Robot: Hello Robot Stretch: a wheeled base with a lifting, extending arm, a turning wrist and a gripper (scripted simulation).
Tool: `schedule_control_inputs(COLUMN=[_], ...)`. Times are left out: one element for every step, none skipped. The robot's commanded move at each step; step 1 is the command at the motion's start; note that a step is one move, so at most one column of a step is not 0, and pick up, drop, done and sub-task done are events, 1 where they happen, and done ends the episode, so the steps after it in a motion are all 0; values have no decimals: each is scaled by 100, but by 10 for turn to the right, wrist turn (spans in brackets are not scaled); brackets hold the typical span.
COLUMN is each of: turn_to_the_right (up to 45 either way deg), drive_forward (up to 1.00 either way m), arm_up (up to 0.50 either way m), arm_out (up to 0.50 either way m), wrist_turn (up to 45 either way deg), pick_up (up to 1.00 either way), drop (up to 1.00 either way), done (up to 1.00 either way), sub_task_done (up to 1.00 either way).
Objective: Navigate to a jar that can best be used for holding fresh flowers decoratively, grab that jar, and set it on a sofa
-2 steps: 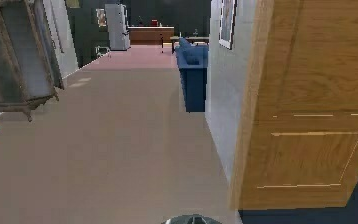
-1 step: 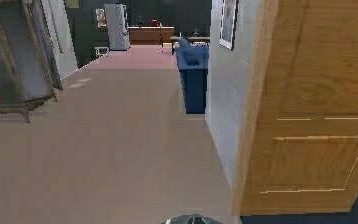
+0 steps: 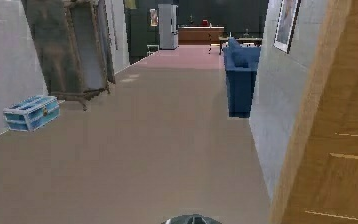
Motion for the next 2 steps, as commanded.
schedule_control_inputs(turn_to_the_right=[0, 0], drive_forward=[100, 100], arm_up=[0, 0], arm_out=[0, 0], wrist_turn=[0, 0], pick_up=[0, 0], drop=[0, 0], done=[0, 0], sub_task_done=[0, 0])
